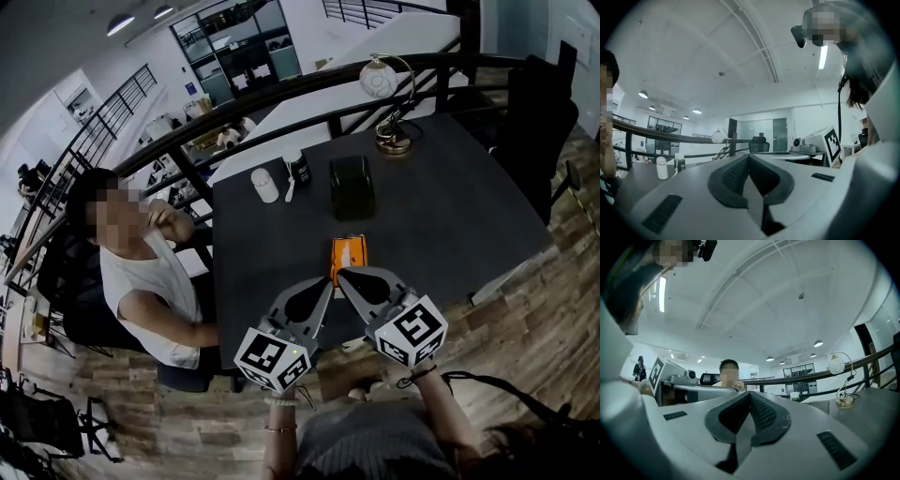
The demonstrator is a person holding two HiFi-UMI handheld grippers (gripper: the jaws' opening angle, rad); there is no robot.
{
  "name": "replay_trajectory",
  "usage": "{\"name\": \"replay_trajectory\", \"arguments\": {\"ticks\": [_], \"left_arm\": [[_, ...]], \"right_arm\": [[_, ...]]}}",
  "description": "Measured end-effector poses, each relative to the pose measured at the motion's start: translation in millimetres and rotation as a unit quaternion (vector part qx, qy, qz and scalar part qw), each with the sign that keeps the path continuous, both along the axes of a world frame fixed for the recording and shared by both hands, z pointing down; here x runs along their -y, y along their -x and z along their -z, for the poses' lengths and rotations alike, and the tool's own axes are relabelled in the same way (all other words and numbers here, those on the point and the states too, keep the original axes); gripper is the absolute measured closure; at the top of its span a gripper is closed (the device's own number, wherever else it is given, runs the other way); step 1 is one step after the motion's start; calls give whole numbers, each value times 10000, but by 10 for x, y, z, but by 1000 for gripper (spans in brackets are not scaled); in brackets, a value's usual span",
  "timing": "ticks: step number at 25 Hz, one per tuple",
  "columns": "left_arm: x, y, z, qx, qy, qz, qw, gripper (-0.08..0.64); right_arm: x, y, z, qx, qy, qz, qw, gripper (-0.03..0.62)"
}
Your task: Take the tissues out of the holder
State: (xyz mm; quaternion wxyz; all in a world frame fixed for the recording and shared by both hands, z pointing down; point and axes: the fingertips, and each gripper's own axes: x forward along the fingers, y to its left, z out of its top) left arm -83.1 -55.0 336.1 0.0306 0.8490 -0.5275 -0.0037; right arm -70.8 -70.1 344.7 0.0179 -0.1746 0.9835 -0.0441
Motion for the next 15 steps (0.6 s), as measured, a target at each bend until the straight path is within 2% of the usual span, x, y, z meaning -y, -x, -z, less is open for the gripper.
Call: {"name": "replay_trajectory", "arguments": {"ticks": [15], "left_arm": [[0, -67, -33, 19, 20, -74, 10000, 552]], "right_arm": [[22, -86, -64, 10, 19, -167, 9999, 578]]}}
